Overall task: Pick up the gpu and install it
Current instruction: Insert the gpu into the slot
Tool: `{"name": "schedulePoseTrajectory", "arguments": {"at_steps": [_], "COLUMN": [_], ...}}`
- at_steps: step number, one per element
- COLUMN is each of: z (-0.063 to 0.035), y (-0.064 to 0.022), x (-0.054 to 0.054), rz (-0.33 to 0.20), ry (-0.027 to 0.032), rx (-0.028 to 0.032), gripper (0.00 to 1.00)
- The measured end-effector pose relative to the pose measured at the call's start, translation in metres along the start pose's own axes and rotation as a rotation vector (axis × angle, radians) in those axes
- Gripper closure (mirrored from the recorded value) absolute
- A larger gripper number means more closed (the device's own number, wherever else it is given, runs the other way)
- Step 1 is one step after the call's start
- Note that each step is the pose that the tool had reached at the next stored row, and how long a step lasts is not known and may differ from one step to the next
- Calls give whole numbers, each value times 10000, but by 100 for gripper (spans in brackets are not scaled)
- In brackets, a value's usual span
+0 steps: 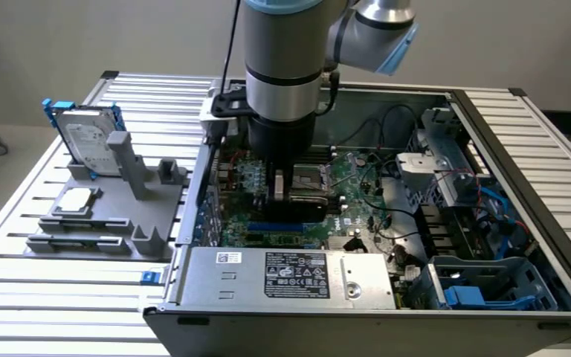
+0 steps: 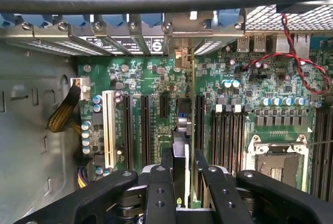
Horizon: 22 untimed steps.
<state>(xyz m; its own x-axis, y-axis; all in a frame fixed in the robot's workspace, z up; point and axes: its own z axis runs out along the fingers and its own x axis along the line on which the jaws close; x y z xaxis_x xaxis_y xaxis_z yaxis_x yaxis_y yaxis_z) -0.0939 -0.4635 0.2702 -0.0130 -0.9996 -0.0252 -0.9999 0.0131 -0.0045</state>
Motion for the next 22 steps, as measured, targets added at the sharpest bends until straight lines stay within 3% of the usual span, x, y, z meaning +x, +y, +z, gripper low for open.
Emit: {"name": "schedulePoseTrajectory", "arguments": {"at_steps": [22], "z": [81], "y": [14], "x": [7], "rz": [19], "ry": [1], "rx": [-41], "gripper": [74]}}
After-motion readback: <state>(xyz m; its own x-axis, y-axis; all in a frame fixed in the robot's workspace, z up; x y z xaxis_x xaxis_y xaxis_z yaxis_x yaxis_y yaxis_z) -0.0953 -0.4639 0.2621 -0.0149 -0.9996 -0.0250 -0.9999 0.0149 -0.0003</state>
